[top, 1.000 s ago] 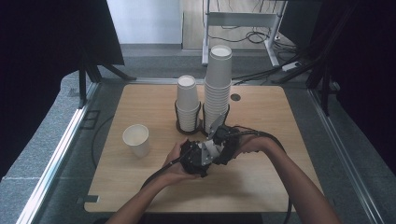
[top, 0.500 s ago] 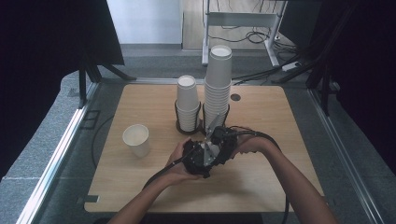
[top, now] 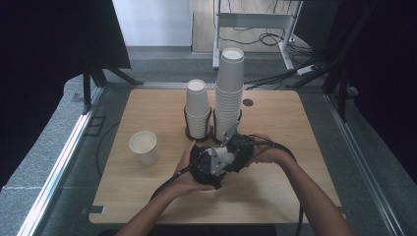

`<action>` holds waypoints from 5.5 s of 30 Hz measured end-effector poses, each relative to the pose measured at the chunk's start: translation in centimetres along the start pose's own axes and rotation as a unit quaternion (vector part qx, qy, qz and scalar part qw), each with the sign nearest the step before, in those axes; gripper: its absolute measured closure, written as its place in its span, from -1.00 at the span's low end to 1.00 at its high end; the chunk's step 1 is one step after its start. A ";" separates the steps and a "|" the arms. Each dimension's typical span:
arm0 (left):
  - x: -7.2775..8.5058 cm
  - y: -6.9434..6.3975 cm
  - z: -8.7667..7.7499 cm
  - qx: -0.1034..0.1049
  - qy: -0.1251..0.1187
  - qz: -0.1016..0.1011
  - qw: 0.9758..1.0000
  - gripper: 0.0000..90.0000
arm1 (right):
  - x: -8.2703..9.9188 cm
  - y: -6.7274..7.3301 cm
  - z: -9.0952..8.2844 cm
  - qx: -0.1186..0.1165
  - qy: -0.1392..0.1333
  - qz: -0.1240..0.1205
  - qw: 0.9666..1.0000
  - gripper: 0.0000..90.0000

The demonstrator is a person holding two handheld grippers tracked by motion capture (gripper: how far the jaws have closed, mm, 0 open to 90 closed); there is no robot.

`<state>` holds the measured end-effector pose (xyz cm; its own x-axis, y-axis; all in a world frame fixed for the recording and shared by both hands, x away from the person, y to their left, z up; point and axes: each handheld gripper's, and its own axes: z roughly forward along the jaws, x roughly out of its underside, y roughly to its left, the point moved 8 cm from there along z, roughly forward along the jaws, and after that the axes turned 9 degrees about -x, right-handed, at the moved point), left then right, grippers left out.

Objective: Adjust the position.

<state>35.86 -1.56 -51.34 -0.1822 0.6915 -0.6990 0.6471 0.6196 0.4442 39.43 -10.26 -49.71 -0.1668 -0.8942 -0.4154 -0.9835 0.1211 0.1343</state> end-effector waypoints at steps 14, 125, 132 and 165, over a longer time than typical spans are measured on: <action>0.8 1.1 -2.1 0.009 -0.023 -0.087 0.996 -1.00 | 0.3 -0.4 -0.3 0.032 -0.093 0.029 0.995 -0.54; 1.0 4.0 -2.8 0.261 -0.120 -0.484 0.826 -0.88 | -0.1 3.4 0.6 0.115 -0.483 0.069 0.866 -0.54; -0.1 4.1 -2.0 0.278 -0.126 -0.488 0.818 -0.99 | -0.6 3.7 1.2 0.118 -0.478 0.057 0.868 -0.52; -0.8 4.0 -1.8 0.270 -0.161 -0.463 0.829 -0.72 | -0.9 3.5 2.0 0.112 -0.458 0.065 0.879 -0.58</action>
<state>37.28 1.04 -48.06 -0.6345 -0.1765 -0.7525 0.5931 0.5131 -0.6204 35.96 -8.22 -50.65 -0.1649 -0.1560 -0.9739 -0.9237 0.3706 0.0971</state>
